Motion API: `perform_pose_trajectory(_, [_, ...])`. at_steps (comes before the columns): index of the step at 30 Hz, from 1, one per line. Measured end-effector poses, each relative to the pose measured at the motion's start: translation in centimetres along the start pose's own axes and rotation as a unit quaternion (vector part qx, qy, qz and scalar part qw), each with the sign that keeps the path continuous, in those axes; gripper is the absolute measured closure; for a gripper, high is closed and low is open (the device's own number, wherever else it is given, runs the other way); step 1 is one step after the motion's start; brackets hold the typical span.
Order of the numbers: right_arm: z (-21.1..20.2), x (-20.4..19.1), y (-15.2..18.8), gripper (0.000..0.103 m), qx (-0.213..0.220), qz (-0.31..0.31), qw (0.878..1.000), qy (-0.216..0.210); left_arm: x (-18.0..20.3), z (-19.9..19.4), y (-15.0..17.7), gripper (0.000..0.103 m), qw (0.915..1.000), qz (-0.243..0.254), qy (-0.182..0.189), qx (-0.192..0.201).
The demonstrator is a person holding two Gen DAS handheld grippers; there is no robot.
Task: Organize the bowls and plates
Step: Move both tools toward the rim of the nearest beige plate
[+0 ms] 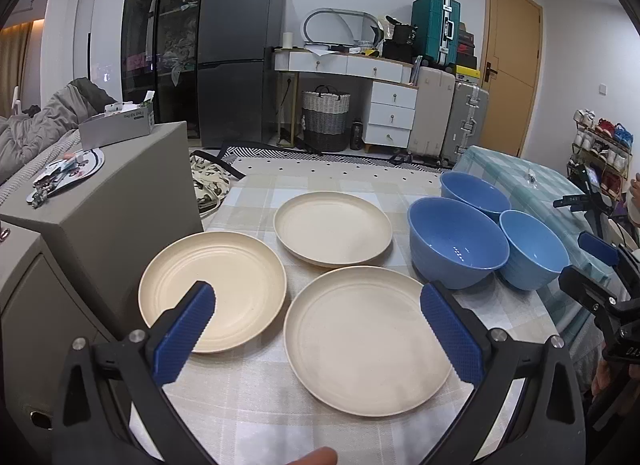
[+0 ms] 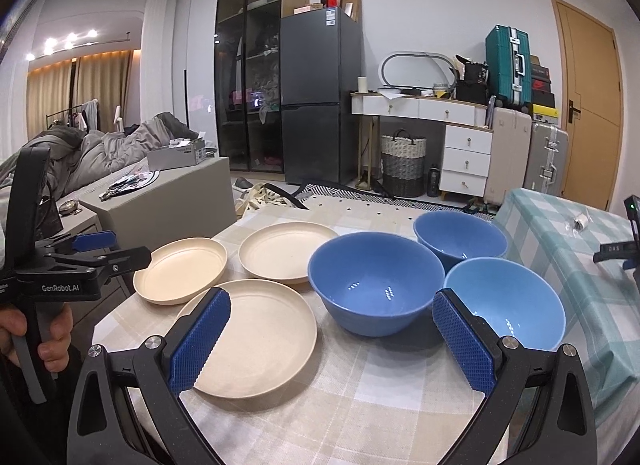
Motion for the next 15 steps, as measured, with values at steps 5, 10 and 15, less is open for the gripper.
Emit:
perform_pose_trajectory(5, [0.9, -1.1, -1.4, 0.000, -0.005, -0.019, 1.000, -0.022, -0.9, 0.3, -0.5, 0.000, 0.9998, 0.005, -0.017, -0.005])
perform_pose_trajectory(10, [2.6, -1.9, -2.8, 0.000, -0.015, -0.018, 0.999, -0.048, -2.4, 0.6, -1.3, 0.000, 0.9994, 0.011, -0.034, -0.007])
perform_pose_trajectory(15, [4.9, -3.1, -3.4, 0.000, -0.035, -0.025, 0.997, -0.064, -5.1, 1.4, -1.9, 0.000, 0.9982, 0.001, -0.058, -0.014])
Point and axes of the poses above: each gripper's, at about its wrist camera, not at the fingertips, and z roughly the way its jaws point, x to its right, y to its underside, the point moved 2 cm from there along z, roughly the way its jaws point, and after that the axes turned 4 degrees about x, right-handed, at the moved point
